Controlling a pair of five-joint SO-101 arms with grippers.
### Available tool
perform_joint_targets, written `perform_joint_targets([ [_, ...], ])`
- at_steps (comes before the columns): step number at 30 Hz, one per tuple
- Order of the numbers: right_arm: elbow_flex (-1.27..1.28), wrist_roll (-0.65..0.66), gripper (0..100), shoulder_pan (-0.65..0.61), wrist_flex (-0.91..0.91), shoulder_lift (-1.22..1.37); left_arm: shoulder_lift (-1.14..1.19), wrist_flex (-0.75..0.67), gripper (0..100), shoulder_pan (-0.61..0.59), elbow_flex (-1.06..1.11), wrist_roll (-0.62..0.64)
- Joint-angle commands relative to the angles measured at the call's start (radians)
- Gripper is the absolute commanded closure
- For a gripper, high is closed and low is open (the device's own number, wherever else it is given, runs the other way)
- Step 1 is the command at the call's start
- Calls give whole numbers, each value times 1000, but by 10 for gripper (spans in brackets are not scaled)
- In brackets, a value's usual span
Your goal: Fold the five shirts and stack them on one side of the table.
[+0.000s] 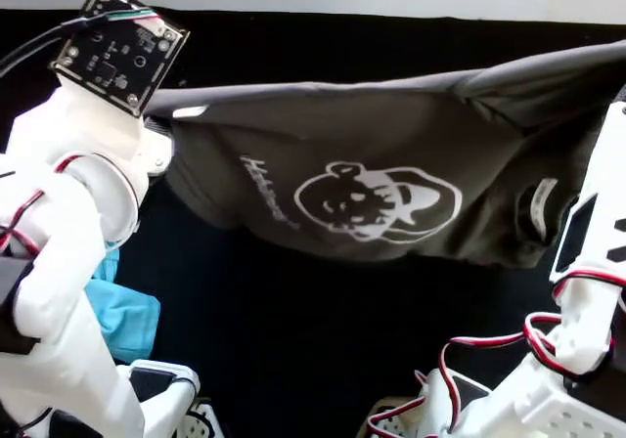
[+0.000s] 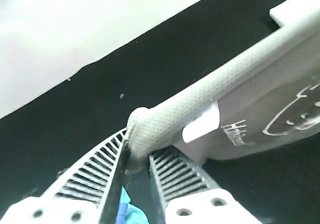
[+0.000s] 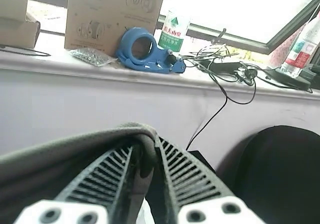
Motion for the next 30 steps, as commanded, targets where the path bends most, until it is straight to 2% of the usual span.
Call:
perform_joint_targets([
  [1,61,-14,992,-1,-1,15,-15,-6,992,-16,76,-8],
  [5,183,-14,992,-1,-4,12,-18,-9,992,-15,203,-8],
  [8,202,-14,992,-1,-4,8,-19,-11,992,-18,209,-8],
  [15,-25,-14,992,5,22,8,-19,-2,992,-24,-48,-8],
  [20,-214,-15,992,-1,124,8,-44,-6,992,-88,-217,-6],
  [30,-315,-63,992,-1,128,19,-99,-2,992,-96,-237,-6],
])
